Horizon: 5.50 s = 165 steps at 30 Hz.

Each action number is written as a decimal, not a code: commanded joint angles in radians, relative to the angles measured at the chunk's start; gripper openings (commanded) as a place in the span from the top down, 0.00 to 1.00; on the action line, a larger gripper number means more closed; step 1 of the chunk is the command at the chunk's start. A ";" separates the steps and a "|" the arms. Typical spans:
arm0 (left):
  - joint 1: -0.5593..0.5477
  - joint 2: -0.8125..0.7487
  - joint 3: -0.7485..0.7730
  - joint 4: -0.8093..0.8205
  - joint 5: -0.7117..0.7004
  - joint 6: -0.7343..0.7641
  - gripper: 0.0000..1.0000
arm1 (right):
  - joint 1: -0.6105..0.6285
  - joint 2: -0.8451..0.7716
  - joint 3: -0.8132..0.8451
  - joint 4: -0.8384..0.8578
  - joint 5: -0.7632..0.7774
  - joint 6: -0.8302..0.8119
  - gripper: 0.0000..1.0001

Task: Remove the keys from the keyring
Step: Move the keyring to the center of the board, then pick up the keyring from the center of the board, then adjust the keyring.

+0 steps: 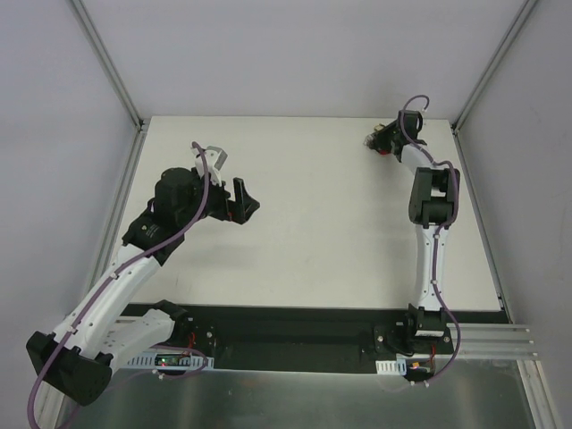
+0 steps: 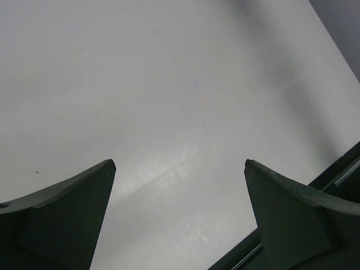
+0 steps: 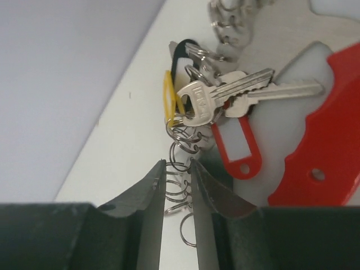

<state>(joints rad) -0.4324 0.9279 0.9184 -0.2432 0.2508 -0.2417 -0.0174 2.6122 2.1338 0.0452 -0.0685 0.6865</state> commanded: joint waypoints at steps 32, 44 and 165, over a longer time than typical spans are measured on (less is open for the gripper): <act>-0.009 -0.046 -0.130 0.067 -0.102 0.011 0.01 | 0.682 -0.983 -1.008 -0.219 -0.166 -0.628 0.51; 0.009 0.034 -0.078 0.032 -0.047 -0.054 0.05 | 0.657 -0.888 -0.945 -0.283 0.108 -0.907 0.45; -0.114 0.075 -0.289 0.992 0.510 -0.082 1.00 | 0.744 -1.593 -0.903 -0.182 -0.315 -0.674 0.20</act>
<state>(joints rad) -0.5381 1.0153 0.6510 0.5110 0.8074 -0.1226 0.7242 1.1526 1.2842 -0.2340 -0.5014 0.0868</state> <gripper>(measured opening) 0.223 0.722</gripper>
